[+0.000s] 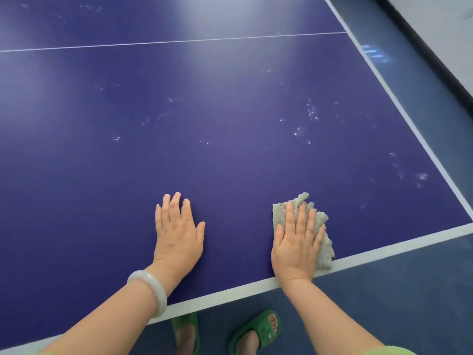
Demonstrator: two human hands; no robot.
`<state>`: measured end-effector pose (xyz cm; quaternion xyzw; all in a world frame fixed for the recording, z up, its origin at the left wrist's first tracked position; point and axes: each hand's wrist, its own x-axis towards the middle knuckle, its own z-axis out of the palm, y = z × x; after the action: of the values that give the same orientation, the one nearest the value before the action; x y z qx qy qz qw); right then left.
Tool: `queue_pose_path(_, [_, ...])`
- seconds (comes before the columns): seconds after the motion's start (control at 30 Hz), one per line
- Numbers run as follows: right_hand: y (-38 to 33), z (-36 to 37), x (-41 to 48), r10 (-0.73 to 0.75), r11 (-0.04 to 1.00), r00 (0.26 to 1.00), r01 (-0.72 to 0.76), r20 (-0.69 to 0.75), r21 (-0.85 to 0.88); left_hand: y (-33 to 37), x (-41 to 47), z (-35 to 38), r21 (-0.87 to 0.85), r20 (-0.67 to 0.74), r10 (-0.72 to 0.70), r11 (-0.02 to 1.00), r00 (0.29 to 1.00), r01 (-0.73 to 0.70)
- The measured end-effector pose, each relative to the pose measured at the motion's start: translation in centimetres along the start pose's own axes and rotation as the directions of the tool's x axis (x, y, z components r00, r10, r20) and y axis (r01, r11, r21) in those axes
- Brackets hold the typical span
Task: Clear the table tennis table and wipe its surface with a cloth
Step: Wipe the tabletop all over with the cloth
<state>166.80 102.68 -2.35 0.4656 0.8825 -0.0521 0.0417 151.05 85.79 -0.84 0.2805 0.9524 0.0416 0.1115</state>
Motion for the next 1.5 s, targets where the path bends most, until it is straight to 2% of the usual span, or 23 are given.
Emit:
queue_pose_path(0.13, [0.1, 0.0, 0.2, -0.059, 0.998, 0.998, 0.059, -0.02, 0.013, 7.8, 1.1, 0.4, -0.123, -0.04, 0.112, 0.986, 0.993, -0.116])
queue_pose_path(0.2, [1.4, 0.1, 0.0, -0.197, 0.98, 0.98, 0.197, -0.014, 0.0, 11.9, 1.5, 1.0, -0.18, -0.002, 0.006, 0.984, 1.0, -0.006])
queue_pose_path(0.27, [4.4, 0.2, -0.3, -0.4, 0.916, 0.916, 0.4, -0.001, -0.006, 14.6, 1.7, 1.9, -0.182, -0.001, -0.11, 0.977, 0.994, 0.108])
queue_pose_path(0.37, [10.7, 0.0, 0.8, -0.565, 0.825, 0.825, 0.565, 0.013, -0.026, 15.8, 1.4, 3.1, -0.102, -0.069, -0.162, 0.983, 0.984, 0.154])
queue_pose_path(0.43, [14.6, -0.6, 3.2, -0.479, 0.877, 0.878, 0.478, -0.02, -0.043, 15.9, 1.5, 3.5, -0.075, -0.098, -0.172, 0.983, 0.98, 0.165])
queue_pose_path(0.53, [19.0, -1.7, 6.7, -0.056, 0.998, 0.998, 0.056, -0.023, 0.011, 16.3, 1.5, 3.6, -0.04, -0.082, -0.185, 0.983, 0.979, 0.182])
queue_pose_path(0.6, [18.7, -1.8, 7.3, 0.18, 0.981, 0.983, -0.176, -0.045, 0.082, 16.4, 1.5, 3.6, -0.027, -0.075, -0.194, 0.981, 0.978, 0.193])
queue_pose_path(0.67, [15.8, -1.7, 6.2, 0.203, 0.975, 0.974, -0.192, -0.098, 0.109, 16.5, 1.5, 3.6, -0.013, -0.073, -0.202, 0.979, 0.977, 0.202])
queue_pose_path(0.7, [14.2, -1.4, 5.2, 0.103, 0.991, 0.987, -0.092, -0.126, 0.095, 16.5, 1.6, 3.6, -0.008, -0.075, -0.204, 0.979, 0.976, 0.204])
queue_pose_path(0.77, [12.3, -0.6, 3.1, -0.291, 0.955, 0.952, 0.294, -0.095, 0.029, 16.6, 1.6, 3.6, 0.0, -0.081, -0.205, 0.979, 0.975, 0.206])
queue_pose_path(0.83, [13.3, -0.2, 2.3, -0.618, 0.786, 0.786, 0.617, -0.03, -0.015, 16.6, 1.7, 3.7, -0.005, -0.089, -0.207, 0.978, 0.974, 0.207])
queue_pose_path(0.87, [14.8, -0.5, 3.0, -0.689, 0.725, 0.724, 0.689, -0.021, -0.023, 16.6, 1.7, 3.7, -0.007, -0.095, -0.206, 0.978, 0.974, 0.206])
queue_pose_path(0.9, [16.6, -0.8, 4.0, -0.71, 0.705, 0.704, 0.709, -0.026, -0.038, 16.6, 1.7, 3.7, -0.004, -0.099, -0.207, 0.978, 0.973, 0.208])
queue_pose_path(0.97, [20.2, -1.6, 6.7, -0.613, 0.789, 0.788, 0.609, -0.053, -0.08, 16.7, 1.7, 3.8, 0.003, -0.106, -0.213, 0.977, 0.971, 0.214])
queue_pose_path(1.03, [23.9, -2.5, 9.5, -0.309, 0.951, 0.949, 0.308, -0.062, -0.026, 16.7, 1.8, 3.7, 0.001, -0.109, -0.215, 0.976, 0.971, 0.216])
queue_pose_path(1.07, [25.0, -2.9, 10.3, -0.122, 0.992, 0.991, 0.123, -0.048, 0.027, 16.7, 1.8, 3.8, -0.001, -0.11, -0.214, 0.976, 0.971, 0.216])
queue_pose_path(1.13, [24.7, -2.9, 10.6, 0.137, 0.986, 0.99, -0.133, -0.044, 0.099, 16.7, 1.7, 3.8, -0.008, -0.114, -0.215, 0.977, 0.97, 0.215])
queue_pose_path(1.17, [23.4, -2.8, 10.2, 0.176, 0.98, 0.982, -0.168, -0.062, 0.11, 16.7, 1.7, 3.8, -0.016, -0.117, -0.215, 0.977, 0.97, 0.214])
queue_pose_path(1.23, [20.0, -2.4, 8.5, 0.069, 0.996, 0.991, -0.061, -0.113, 0.072, 16.8, 1.7, 3.8, -0.029, -0.125, -0.214, 0.977, 0.969, 0.212])
queue_pose_path(1.3, [16.7, -1.7, 6.4, -0.201, 0.979, 0.973, 0.203, -0.111, 0.011, 16.9, 1.7, 3.7, -0.027, -0.12, -0.217, 0.976, 0.969, 0.215])
queue_pose_path(1.4, [15.6, -0.9, 4.8, -0.627, 0.779, 0.779, 0.626, -0.026, -0.024, 16.9, 1.7, 3.6, -0.02, -0.118, -0.222, 0.975, 0.968, 0.222])
queue_pose_path(1.47, [17.8, -1.3, 6.7, -0.74, 0.671, 0.672, 0.739, 0.001, -0.058, 16.9, 1.6, 3.5, -0.021, -0.117, -0.218, 0.976, 0.969, 0.217])
queue_pose_path(1.5, [19.3, -1.7, 8.1, -0.734, 0.677, 0.679, 0.731, -0.001, -0.093, 17.0, 1.7, 3.6, -0.022, -0.121, -0.216, 0.976, 0.969, 0.215])
